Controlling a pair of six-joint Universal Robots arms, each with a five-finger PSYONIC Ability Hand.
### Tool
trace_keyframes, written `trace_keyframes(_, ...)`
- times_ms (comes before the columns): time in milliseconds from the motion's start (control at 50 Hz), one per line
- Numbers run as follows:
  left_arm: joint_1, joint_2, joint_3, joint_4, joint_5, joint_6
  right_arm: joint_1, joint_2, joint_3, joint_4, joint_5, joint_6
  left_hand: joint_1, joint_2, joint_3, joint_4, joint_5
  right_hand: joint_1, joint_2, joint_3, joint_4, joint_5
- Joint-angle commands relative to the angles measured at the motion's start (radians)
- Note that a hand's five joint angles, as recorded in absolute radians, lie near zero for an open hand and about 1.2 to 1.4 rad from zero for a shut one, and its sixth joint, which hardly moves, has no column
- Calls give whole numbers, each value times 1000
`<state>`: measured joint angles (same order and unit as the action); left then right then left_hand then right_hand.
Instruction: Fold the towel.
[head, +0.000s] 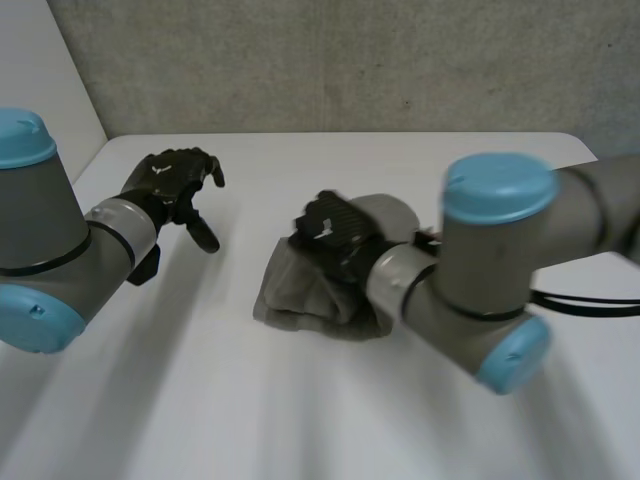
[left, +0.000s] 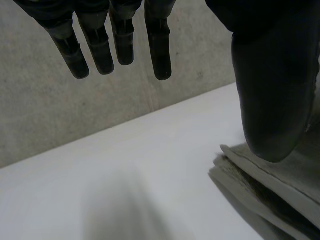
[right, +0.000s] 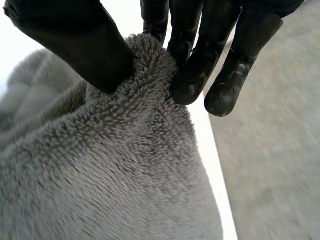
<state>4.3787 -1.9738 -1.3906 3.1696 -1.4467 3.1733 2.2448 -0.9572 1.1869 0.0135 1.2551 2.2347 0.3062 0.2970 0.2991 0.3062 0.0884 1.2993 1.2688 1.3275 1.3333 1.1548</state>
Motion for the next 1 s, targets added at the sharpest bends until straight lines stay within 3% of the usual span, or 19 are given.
trace_keyframes(20,2,-4,33,23,-1,-6,113,188,-163,-7,23,29,-63,-54,-56,-63,-20,97,127,69,63,67)
trace_keyframes(200,7,-22,67,27,0,-53,133,301,-263,-10,89,138,-63,-54,-56,-63,-20,75,105,46,40,44)
trace_keyframes(360,5,-54,104,56,-3,-56,145,304,-262,-7,98,200,-63,-54,-56,-63,-20,-495,-464,-523,-529,-525)
trace_keyframes(400,5,-60,116,59,-4,-56,145,258,-224,0,115,258,-63,-54,-56,-63,-20,-1035,-1005,-1063,-1069,-1065)
trace_keyframes(440,4,-68,131,59,-4,-58,142,215,-186,2,133,290,-63,-54,-56,-63,-20,-1125,-1094,-1153,-1159,-1155)
trace_keyframes(580,-19,-94,240,56,0,-114,111,3,19,2,170,393,-58,-48,-50,-58,-14,-1125,-1094,-1153,-1159,-1155)
trace_keyframes(680,-65,-125,297,53,14,-167,-55,-164,192,0,168,453,-55,-45,-47,-55,-11,-1125,-1094,-1153,-1159,-1155)
trace_keyframes(800,-157,-198,332,50,104,-179,-148,-195,238,-1,164,534,-55,-45,-47,-55,-11,-1125,-1094,-1153,-1159,-1155)
trace_keyframes(1000,-229,-289,279,47,129,-167,-226,-121,197,-6,152,769,-49,-39,-42,-49,-5,-1125,-1094,-1153,-1159,-1155)
